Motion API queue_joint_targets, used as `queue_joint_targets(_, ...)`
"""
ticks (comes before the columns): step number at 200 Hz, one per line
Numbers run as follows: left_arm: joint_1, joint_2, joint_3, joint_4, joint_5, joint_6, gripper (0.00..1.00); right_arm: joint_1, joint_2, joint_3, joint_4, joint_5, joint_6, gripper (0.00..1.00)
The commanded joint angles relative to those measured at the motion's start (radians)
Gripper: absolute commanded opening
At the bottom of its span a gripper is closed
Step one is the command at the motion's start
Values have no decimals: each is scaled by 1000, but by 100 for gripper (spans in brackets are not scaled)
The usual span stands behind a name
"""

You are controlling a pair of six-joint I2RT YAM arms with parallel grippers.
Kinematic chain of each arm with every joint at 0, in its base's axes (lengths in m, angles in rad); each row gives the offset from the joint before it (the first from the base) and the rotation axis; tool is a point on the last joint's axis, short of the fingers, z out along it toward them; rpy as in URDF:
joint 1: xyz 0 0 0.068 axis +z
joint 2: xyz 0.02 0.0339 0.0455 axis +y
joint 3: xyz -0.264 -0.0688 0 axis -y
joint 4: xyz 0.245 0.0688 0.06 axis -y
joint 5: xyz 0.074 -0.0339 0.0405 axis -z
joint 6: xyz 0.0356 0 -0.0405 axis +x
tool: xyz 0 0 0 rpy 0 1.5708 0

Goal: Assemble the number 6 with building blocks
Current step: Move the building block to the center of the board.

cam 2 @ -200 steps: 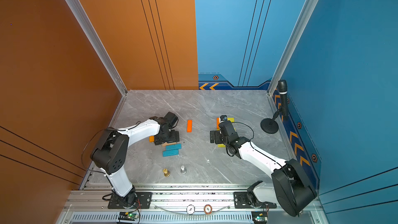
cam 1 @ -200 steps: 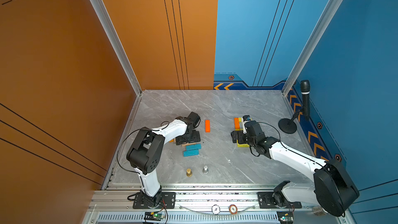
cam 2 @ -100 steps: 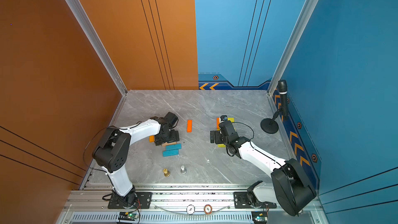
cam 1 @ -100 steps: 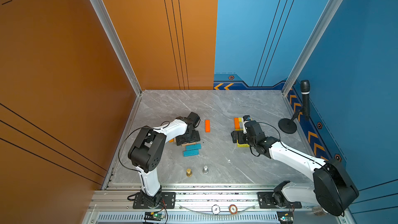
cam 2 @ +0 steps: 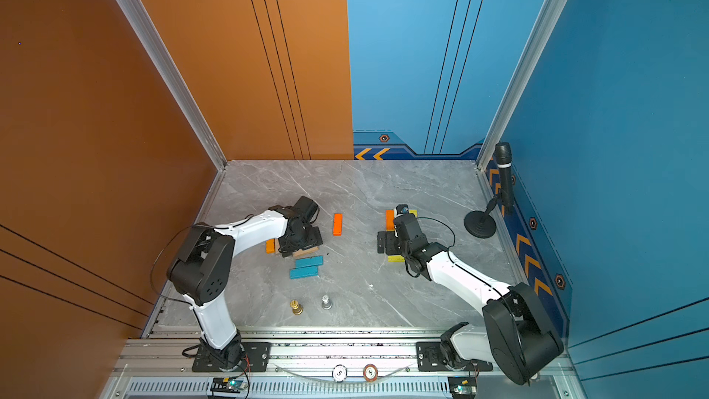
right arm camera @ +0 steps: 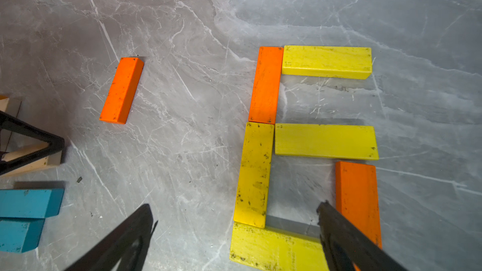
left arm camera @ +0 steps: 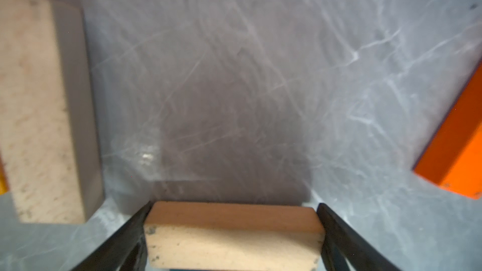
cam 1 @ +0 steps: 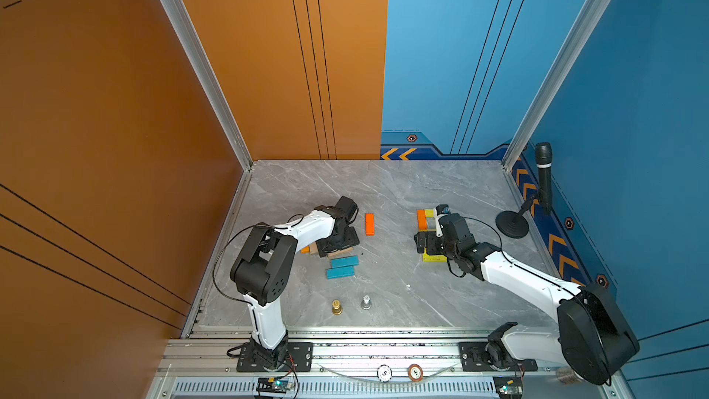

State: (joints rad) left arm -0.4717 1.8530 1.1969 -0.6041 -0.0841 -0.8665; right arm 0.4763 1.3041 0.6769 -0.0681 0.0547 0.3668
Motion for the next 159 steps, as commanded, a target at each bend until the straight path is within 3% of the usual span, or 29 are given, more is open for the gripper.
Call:
queue_joint_targets(1, 13, 35, 26, 37, 25, -62, 94, -12, -28, -14, -20, -10, 18, 99)
queue_joint_targets(64, 17, 100, 112, 43, 22, -94, 96, -22, -21, -12, -18, -29, 26, 99)
queue_joint_targets(109, 5, 199, 296, -56, -28, 100, 96, -28, -38, -17, -23, -26, 26, 99)
queue_joint_targets(159, 31, 248, 372, -81, -67, 258, 97, -33, -35, -20, -17, -33, 26, 99)
